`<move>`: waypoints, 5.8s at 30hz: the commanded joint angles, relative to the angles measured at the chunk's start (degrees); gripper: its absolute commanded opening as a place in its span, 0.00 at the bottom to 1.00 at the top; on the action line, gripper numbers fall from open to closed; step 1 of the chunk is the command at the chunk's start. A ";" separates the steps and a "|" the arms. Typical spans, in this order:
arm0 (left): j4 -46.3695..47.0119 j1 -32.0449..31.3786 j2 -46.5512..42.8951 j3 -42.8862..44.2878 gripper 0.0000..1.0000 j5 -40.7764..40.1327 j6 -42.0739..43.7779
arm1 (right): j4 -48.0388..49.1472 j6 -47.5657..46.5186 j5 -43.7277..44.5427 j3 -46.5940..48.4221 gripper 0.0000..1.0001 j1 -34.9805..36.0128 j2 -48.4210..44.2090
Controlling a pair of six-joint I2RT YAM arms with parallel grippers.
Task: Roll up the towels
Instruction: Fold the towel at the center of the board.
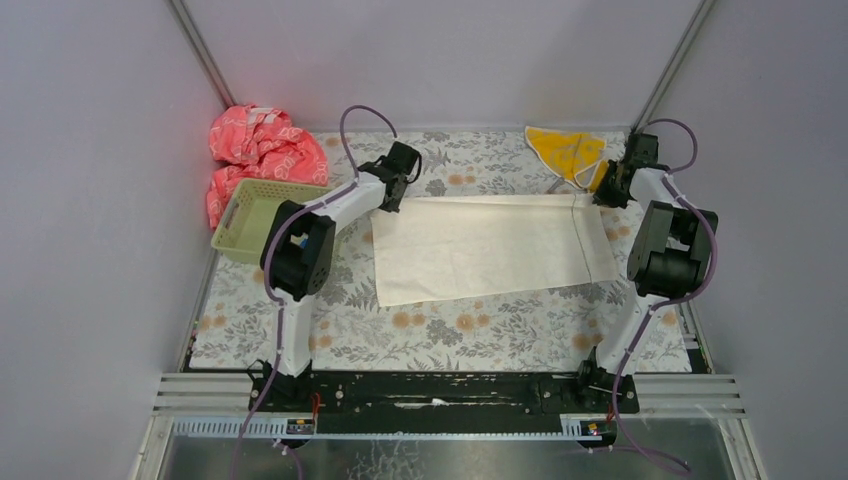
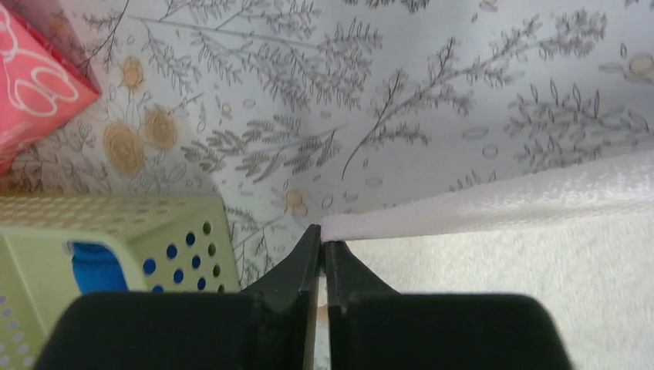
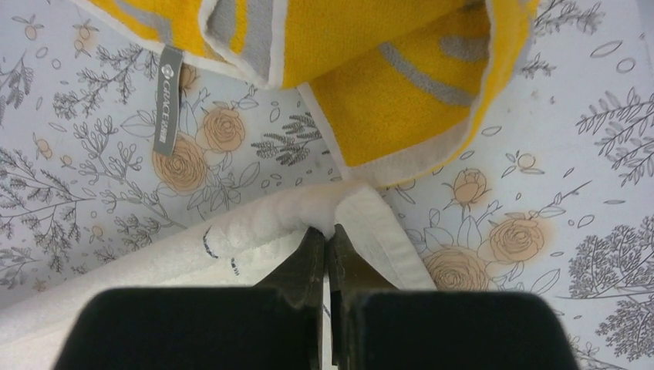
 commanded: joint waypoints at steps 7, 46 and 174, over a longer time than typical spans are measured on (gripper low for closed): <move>-3.48 -0.02 -14.58 -13.05 0.01 -2.32 -5.76 | -9.30 4.11 0.75 -2.71 0.00 -4.42 -6.90; -14.83 -12.35 -33.39 -38.50 0.02 0.69 -32.77 | -15.00 7.53 8.19 -14.68 0.00 -8.72 -20.67; -5.66 3.02 -42.00 -27.43 0.87 13.22 -19.90 | -8.30 -14.68 -3.99 -12.85 0.52 -6.98 -12.87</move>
